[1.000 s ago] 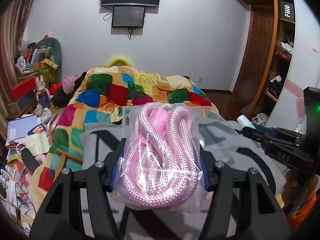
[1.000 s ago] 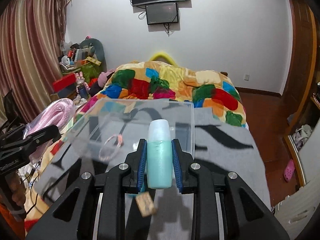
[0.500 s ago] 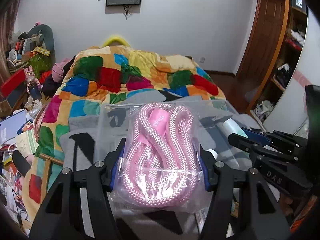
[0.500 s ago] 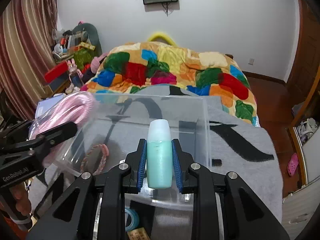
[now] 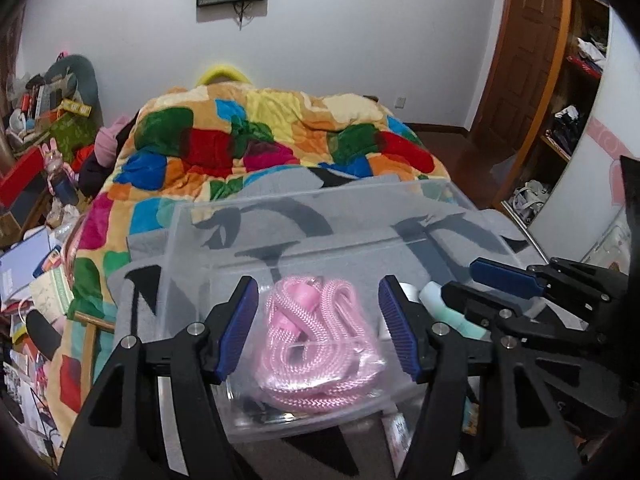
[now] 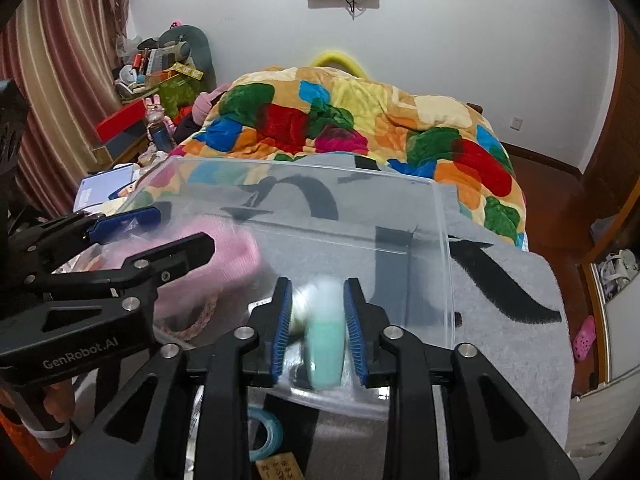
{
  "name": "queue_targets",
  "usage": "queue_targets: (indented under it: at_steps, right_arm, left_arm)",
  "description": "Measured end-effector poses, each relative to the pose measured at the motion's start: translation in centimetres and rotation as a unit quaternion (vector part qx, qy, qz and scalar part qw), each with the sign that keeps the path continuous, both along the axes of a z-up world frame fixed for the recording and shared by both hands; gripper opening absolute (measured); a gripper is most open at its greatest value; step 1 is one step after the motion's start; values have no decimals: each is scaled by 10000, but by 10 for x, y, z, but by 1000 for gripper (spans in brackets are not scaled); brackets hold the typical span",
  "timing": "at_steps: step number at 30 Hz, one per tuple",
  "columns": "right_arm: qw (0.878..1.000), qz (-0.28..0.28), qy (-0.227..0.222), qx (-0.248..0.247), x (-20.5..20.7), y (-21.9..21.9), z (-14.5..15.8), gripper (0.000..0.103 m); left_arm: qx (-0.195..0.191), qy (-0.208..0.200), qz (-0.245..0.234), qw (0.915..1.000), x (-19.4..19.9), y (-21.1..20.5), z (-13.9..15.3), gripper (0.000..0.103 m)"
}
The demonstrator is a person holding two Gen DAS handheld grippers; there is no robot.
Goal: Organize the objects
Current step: 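Lift the bagged rope into the box with the left tool while the right tool drops the mint bottle in, then grasp the white tape roll with the left tool while the right tool grasps the wooden eraser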
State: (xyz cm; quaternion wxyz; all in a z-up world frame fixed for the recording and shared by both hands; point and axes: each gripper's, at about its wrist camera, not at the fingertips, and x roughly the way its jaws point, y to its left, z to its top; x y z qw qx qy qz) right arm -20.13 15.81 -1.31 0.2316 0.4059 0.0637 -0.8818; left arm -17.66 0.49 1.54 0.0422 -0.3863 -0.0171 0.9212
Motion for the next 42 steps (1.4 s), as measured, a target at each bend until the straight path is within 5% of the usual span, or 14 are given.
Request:
queue_targets:
  at_steps: [3, 8, 16, 31, 36, 38, 42]
  right_arm:
    - [9999, 12, 83, -71, 8, 5, 7, 39]
    - [9995, 86, 227, -178, 29, 18, 21, 47]
    - [9990, 95, 340, -274, 62, 47, 27, 56]
    - [9989, 419, -182, 137, 97, 49, -35, 55]
    - [9975, 580, -371, 128, 95, 43, -51, 35]
    - [9974, 651, -297, 131, 98, 42, -50, 25]
    - [9978, 605, -167, 226, 105, 45, -48, 25]
  left_arm:
    - [-164, 172, -64, 9997, 11, 5, 13, 66]
    - [-265, 456, -121, 9985, 34, 10, 30, 88]
    - [-343, 577, -275, 9974, 73, 21, 29, 97]
    - [-104, -148, -648, 9977, 112, 41, -42, 97]
    - [-58, -276, -682, 9973, 114, 45, -52, 97]
    - [-78, -256, -716, 9971, 115, 49, -54, 88]
    - [-75, -256, -840, 9961, 116, 56, -56, 73]
